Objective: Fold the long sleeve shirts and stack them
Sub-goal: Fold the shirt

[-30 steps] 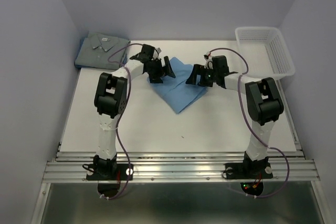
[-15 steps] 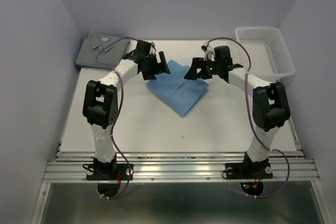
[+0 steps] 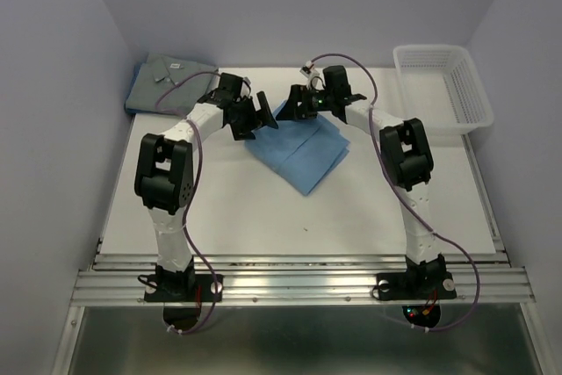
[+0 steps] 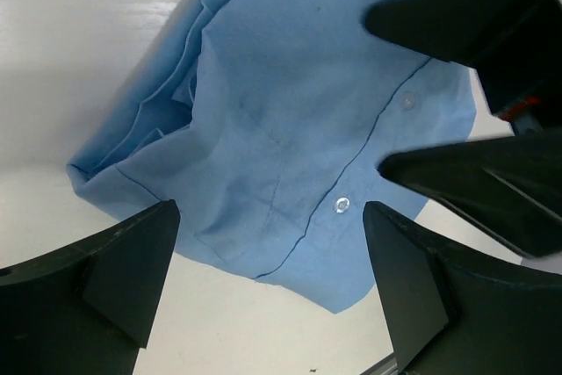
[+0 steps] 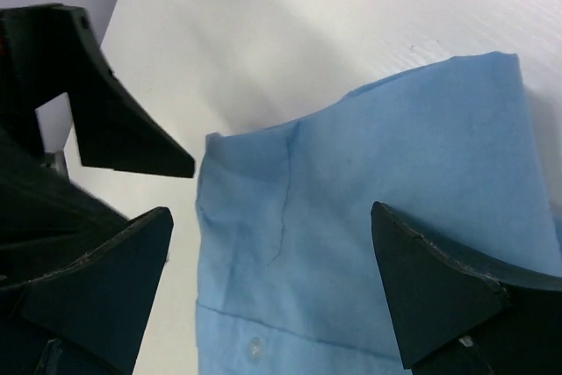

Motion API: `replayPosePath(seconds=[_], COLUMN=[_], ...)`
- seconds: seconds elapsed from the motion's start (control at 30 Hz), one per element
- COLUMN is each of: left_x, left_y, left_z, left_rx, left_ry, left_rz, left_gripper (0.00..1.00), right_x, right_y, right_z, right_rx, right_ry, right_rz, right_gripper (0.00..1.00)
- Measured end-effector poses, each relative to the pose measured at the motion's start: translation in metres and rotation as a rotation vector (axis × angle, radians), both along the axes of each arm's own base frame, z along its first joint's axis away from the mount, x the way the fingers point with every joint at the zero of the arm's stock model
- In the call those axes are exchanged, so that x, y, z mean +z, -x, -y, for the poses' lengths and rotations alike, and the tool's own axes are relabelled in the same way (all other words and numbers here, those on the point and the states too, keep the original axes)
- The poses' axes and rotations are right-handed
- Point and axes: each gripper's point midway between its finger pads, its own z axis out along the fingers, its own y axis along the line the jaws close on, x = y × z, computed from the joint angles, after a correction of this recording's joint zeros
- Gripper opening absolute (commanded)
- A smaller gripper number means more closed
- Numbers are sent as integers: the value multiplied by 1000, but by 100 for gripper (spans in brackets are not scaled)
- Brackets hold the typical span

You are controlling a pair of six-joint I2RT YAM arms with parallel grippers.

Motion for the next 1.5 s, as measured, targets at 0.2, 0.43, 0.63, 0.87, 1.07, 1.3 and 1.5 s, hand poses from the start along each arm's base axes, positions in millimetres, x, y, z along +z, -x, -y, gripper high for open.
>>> replayPosePath(seconds=[0.2, 0.43, 0.63, 0.87, 1.07, 1.3, 1.5], left_x=[1, -41, -50, -50, -49, -45, -26], left_y=[-9, -10, -9, 12, 48, 81, 108], left_z=[-1, 3, 2, 0, 13, 51, 27], left_rx=[-3, -21, -30, -45, -61, -136, -84], left_ry=[38, 37, 50, 92, 148, 171, 108], left_rz=[18, -48, -56, 0, -10, -49, -60], left_gripper=[99, 99, 99, 99, 99, 99, 99], right_x=[-37, -50, -54, -55, -55, -41, 18], right_y=[-36, -50, -58, -60, -46, -21, 14], right_z=[-5, -3, -2, -4, 1, 21, 52], right_rx=[-81, -110, -124, -110, -66, -50, -89], right_ry=[26, 20, 10, 9, 76, 176, 248], right_rz=[-24, -34, -21, -10, -9, -33, 51], right_gripper=[100, 100, 100, 100, 100, 100, 100])
